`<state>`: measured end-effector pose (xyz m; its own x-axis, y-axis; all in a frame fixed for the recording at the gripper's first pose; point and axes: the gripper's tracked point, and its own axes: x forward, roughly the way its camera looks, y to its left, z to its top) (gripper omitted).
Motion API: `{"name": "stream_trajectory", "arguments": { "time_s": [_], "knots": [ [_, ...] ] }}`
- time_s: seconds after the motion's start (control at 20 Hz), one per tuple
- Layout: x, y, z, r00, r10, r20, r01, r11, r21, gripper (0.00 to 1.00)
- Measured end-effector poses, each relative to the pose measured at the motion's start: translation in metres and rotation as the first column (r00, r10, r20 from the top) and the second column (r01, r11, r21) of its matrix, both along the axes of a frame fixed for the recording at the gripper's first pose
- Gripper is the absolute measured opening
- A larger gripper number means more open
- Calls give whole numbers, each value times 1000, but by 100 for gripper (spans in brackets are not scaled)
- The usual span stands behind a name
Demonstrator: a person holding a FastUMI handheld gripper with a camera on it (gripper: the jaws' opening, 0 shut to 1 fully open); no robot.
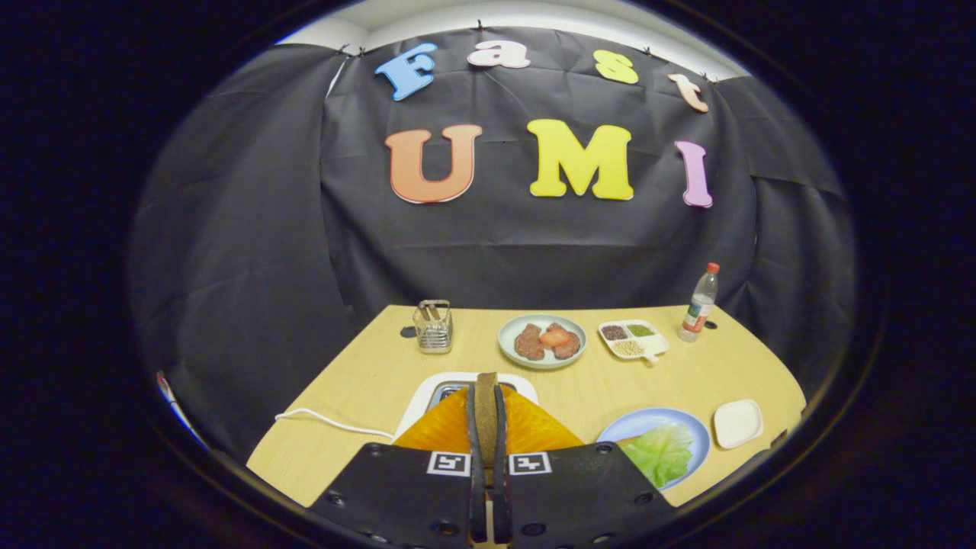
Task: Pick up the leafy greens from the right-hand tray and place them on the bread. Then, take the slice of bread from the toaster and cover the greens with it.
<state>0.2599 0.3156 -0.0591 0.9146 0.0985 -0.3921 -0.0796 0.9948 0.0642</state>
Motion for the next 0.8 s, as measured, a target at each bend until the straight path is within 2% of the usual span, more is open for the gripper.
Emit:
{"name": "stream_trajectory", "arguments": {
  "time_s": [0.55, 0.8],
  "knots": [
    [-22, -37, 90, 992, -18, 127, 15, 999, 29, 4],
    [-29, -75, 95, 986, -57, 157, 52, 998, 35, 3]
  ]
}}
